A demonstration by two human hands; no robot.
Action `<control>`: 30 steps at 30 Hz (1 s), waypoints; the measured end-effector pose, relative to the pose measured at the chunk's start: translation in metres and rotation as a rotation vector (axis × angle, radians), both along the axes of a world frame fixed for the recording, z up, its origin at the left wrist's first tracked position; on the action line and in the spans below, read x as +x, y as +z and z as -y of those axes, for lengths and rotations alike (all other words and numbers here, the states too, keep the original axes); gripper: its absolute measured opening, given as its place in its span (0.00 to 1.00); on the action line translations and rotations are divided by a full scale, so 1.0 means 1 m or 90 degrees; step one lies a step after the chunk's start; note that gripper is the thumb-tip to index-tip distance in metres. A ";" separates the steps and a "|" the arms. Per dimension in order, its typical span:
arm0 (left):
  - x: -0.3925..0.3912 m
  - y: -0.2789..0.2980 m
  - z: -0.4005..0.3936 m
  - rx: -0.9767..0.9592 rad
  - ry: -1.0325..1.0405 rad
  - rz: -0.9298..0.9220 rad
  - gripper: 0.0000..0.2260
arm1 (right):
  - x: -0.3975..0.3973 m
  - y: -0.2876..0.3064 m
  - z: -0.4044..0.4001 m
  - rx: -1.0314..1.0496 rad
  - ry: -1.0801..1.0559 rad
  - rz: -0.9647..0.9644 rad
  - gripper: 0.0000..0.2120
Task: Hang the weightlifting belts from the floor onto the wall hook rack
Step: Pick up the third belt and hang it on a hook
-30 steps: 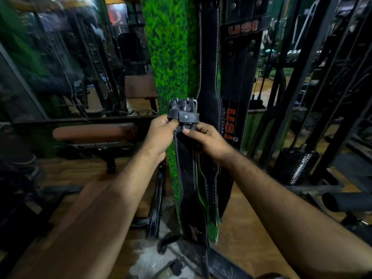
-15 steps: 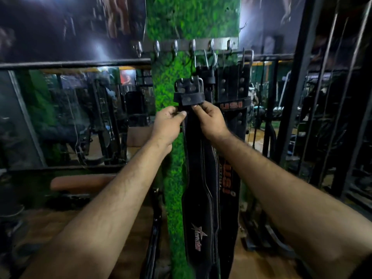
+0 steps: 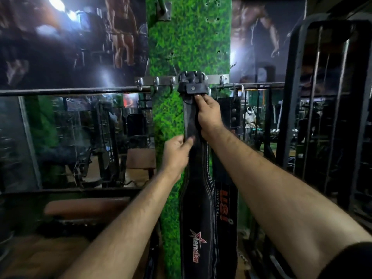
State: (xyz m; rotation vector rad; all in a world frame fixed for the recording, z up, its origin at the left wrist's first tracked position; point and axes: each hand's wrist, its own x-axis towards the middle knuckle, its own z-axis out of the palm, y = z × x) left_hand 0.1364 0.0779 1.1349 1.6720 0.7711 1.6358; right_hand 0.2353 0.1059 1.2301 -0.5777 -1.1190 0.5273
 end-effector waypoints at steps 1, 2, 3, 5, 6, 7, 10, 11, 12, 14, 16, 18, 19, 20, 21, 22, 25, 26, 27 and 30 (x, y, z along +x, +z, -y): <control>-0.002 -0.021 -0.002 -0.026 -0.018 -0.021 0.18 | 0.001 -0.002 -0.001 -0.003 -0.005 -0.016 0.12; -0.004 -0.043 -0.002 -0.052 -0.037 -0.037 0.18 | 0.003 -0.006 -0.004 -0.010 -0.013 -0.027 0.13; -0.007 -0.063 -0.004 -0.082 -0.052 -0.045 0.19 | 0.005 -0.011 -0.006 -0.019 -0.023 -0.037 0.13; -0.015 -0.091 -0.001 -0.145 -0.079 -0.070 0.22 | 0.007 -0.021 -0.008 -0.041 -0.025 -0.061 0.12; -0.021 -0.099 -0.001 -0.168 -0.091 -0.088 0.24 | 0.008 -0.024 -0.009 -0.047 -0.021 -0.073 0.11; -0.025 -0.101 0.001 -0.180 -0.107 -0.107 0.25 | 0.008 -0.027 -0.010 -0.049 -0.014 -0.084 0.11; -0.025 -0.063 0.009 -0.160 -0.117 -0.111 0.19 | 0.004 -0.027 -0.009 -0.038 0.023 -0.104 0.11; -0.020 -0.043 0.009 -0.144 -0.115 -0.061 0.14 | 0.002 -0.027 -0.009 -0.040 0.031 -0.096 0.11; -0.015 -0.023 0.009 -0.112 -0.110 -0.008 0.09 | -0.001 -0.026 -0.010 -0.041 0.037 -0.087 0.11; -0.006 0.003 0.011 -0.014 -0.070 0.033 0.07 | -0.006 -0.022 -0.010 -0.036 0.034 -0.087 0.12; -0.003 -0.014 0.009 0.033 -0.017 -0.015 0.10 | -0.005 -0.016 -0.010 -0.028 0.007 -0.090 0.12; -0.006 -0.058 0.009 0.030 0.012 -0.091 0.14 | 0.002 -0.017 -0.012 -0.033 -0.023 -0.094 0.12; -0.010 -0.081 0.011 0.019 0.014 -0.123 0.16 | 0.005 -0.019 -0.013 -0.039 -0.032 -0.100 0.13; -0.014 -0.101 0.010 0.003 0.007 -0.149 0.18 | 0.007 -0.023 -0.014 -0.045 -0.036 -0.107 0.13; -0.017 -0.117 0.013 -0.013 0.005 -0.171 0.19 | 0.008 -0.029 -0.013 -0.050 -0.036 -0.111 0.13; -0.021 -0.131 0.014 -0.025 0.005 -0.188 0.19 | 0.008 -0.034 -0.013 -0.056 -0.038 -0.117 0.13; -0.035 -0.156 0.018 -0.045 0.027 -0.282 0.13 | 0.006 -0.058 -0.013 -0.091 -0.051 -0.129 0.13; -0.039 -0.159 0.022 -0.068 0.003 -0.317 0.08 | 0.006 -0.064 -0.013 -0.101 -0.056 -0.131 0.12; -0.044 -0.161 0.026 -0.108 -0.026 -0.345 0.07 | 0.007 -0.069 -0.012 -0.111 -0.060 -0.130 0.11; -0.054 -0.143 0.019 -0.141 -0.081 -0.405 0.15 | 0.007 -0.077 -0.012 -0.133 -0.046 -0.142 0.16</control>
